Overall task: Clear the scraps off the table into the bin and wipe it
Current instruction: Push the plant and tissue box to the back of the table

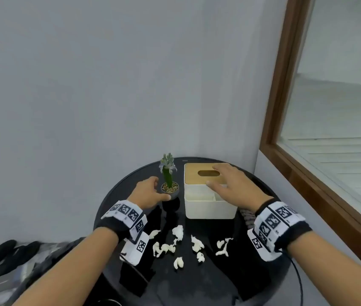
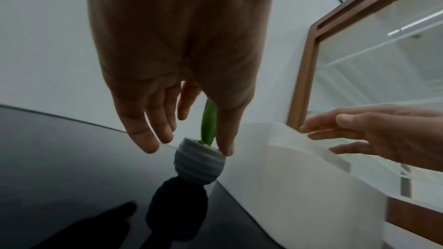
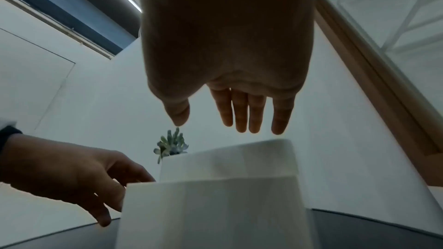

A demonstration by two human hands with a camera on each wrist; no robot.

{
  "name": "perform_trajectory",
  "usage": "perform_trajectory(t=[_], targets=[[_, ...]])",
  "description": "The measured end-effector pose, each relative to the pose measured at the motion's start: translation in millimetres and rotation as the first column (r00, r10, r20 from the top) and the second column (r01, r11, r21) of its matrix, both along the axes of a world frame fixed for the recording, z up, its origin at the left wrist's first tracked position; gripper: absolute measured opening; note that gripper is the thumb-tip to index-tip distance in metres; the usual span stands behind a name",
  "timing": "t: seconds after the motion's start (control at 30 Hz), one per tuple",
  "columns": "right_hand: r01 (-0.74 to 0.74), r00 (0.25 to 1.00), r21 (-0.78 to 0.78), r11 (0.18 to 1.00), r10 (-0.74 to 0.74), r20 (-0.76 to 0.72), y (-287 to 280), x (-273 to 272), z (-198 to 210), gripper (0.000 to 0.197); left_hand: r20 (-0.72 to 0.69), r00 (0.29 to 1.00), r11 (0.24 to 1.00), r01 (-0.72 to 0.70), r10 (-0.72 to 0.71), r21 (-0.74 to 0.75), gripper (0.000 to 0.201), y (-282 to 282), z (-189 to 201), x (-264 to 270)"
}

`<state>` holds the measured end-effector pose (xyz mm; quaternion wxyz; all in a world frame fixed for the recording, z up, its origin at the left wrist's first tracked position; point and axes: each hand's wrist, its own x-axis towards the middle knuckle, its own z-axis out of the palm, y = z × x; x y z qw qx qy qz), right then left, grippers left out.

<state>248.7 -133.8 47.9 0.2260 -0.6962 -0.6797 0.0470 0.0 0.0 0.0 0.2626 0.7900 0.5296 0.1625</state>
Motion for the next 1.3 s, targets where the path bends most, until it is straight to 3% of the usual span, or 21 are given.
perform_trajectory(t=[0.37,0.63,1.0,1.3], targets=[[0.007,0.999,-0.106,0.994,-0.002,0.054,35,-2,-10,0.072,0.014,0.999,0.994,0.038,-0.037,-0.101,0.081,36,-15,14],[-0.006,0.979,-0.099,0.995,0.026,0.200,42,-2,-22,0.075,0.003,0.998,0.993,0.061,-0.061,-0.098,0.085,42,-21,13],[0.002,0.971,-0.104,0.995,0.023,0.237,41,0,-30,0.085,0.019,0.997,0.994,0.076,-0.075,-0.080,0.072,53,-23,21],[0.022,0.969,-0.108,0.994,0.006,0.248,41,-1,-31,0.080,0.023,0.998,0.997,0.066,-0.065,-0.038,0.069,70,-25,22]])
